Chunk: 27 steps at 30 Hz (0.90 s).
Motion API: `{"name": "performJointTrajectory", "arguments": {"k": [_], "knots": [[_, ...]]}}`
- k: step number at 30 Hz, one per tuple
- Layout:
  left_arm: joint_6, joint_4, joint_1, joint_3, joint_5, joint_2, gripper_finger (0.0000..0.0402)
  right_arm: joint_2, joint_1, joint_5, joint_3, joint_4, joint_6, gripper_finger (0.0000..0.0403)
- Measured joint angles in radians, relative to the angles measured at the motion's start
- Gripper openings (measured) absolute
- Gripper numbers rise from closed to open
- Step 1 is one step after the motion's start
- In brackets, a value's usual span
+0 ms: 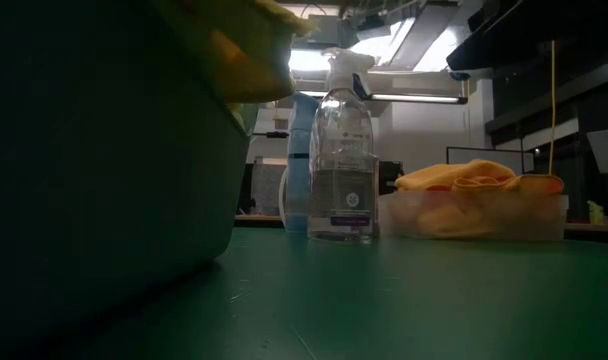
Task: Sort microfiber towel by color & place in baskets
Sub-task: Put the pink towel into the orange bin
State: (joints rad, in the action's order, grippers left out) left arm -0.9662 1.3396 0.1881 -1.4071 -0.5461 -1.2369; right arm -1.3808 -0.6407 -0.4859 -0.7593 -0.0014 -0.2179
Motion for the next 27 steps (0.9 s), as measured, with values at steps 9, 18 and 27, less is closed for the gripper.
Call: {"name": "performJointTrajectory", "arguments": {"k": [9, 18, 27], "knots": [[0.299, 0.002, -0.525, 0.0, 0.223, 0.0, 0.0161, 0.0, 0.154, 0.1, 0.0, 0.0, 0.123, 0.0184], [0.431, -0.001, -0.847, 0.0, 0.34, -0.038, 0.016, 0.0, 0.368, 0.293, 0.0, 0.0, 0.178, 0.0184], [0.456, -0.078, -0.983, 0.001, 0.455, -0.167, 0.016, 0.0, 0.446, 0.321, 0.0, -0.001, 0.194, 0.0184]]}}
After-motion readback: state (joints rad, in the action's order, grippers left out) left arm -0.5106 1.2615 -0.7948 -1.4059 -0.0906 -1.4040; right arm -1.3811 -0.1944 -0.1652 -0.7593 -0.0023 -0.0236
